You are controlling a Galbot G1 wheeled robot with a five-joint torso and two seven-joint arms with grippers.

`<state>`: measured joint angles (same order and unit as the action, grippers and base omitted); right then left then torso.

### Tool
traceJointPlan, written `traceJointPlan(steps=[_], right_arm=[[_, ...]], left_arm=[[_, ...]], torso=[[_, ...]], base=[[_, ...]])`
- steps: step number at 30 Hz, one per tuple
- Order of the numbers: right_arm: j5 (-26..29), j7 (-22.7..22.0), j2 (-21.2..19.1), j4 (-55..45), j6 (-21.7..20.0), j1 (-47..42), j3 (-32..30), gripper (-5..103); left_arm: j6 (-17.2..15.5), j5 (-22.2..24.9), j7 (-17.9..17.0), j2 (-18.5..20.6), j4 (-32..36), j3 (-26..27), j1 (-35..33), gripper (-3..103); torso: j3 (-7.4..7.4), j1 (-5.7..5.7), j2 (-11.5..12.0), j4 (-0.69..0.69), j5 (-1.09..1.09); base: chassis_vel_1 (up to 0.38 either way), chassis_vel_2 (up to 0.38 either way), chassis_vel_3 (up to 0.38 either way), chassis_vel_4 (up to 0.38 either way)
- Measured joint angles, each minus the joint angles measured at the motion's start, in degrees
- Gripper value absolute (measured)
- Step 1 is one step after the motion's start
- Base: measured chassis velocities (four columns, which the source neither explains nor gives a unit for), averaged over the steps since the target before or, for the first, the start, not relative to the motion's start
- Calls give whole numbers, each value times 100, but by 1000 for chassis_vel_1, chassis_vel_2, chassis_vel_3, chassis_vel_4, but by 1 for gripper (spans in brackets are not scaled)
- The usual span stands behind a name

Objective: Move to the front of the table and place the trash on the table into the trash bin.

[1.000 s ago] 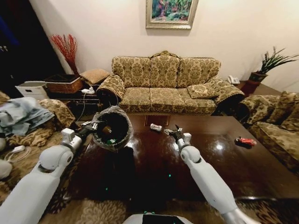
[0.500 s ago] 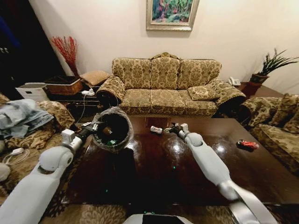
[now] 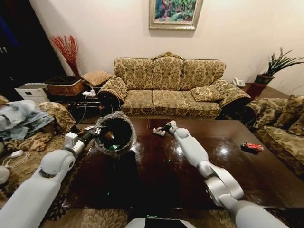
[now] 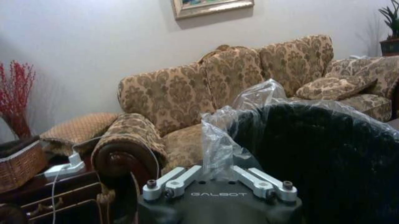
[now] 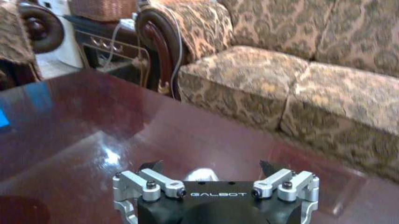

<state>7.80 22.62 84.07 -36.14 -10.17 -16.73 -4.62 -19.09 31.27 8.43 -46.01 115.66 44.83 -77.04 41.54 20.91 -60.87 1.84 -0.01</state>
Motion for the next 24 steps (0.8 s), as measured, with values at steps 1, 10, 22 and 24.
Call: traceJointPlan(steps=[1,10,22,24], right_arm=[[-14,-13,26,97,41,20,-21,100],[-150,-158,158,609,354,70,-159,100],[-2,-319,133,771,12,-24,-196,99],[-2,-308,116,773,-7,-73,-196,96]], left_arm=[[0,3,0,0,6,3,-8,4],[-1,-7,1,-35,7,-75,18,4],[9,-8,5,-54,-6,-105,52,4],[15,-9,5,-58,-10,-109,52,4]], torso=[[0,1,0,-1,1],[0,0,0,1,0],[0,0,0,0,1],[0,0,0,0,1]], base=[[0,0,0,0],[0,0,0,0],[0,0,0,0],[0,0,0,0]])
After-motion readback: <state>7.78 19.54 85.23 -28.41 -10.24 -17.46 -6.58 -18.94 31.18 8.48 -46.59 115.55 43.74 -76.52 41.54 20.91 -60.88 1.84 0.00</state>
